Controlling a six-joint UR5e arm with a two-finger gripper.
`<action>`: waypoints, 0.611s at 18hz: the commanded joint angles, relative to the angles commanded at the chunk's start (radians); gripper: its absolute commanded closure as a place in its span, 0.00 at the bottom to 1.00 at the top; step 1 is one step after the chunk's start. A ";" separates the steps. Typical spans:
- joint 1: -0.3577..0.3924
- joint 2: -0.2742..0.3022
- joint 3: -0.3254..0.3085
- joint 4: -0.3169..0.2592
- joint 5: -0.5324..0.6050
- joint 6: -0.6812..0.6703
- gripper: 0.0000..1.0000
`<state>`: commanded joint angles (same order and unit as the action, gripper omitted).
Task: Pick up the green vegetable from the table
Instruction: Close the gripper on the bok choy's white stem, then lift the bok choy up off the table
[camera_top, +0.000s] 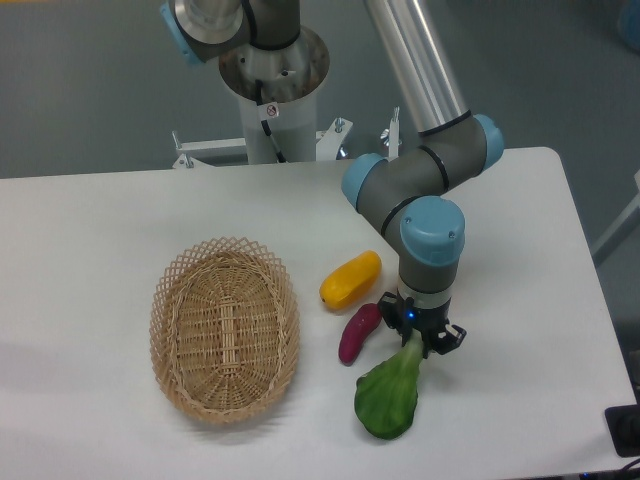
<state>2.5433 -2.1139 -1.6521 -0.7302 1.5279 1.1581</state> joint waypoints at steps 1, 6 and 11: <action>0.003 0.012 0.000 0.002 -0.002 0.000 0.68; 0.015 0.072 0.067 -0.002 -0.119 -0.011 0.68; 0.067 0.170 0.061 -0.006 -0.282 -0.014 0.68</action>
<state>2.6107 -1.9437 -1.5907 -0.7363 1.2461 1.1444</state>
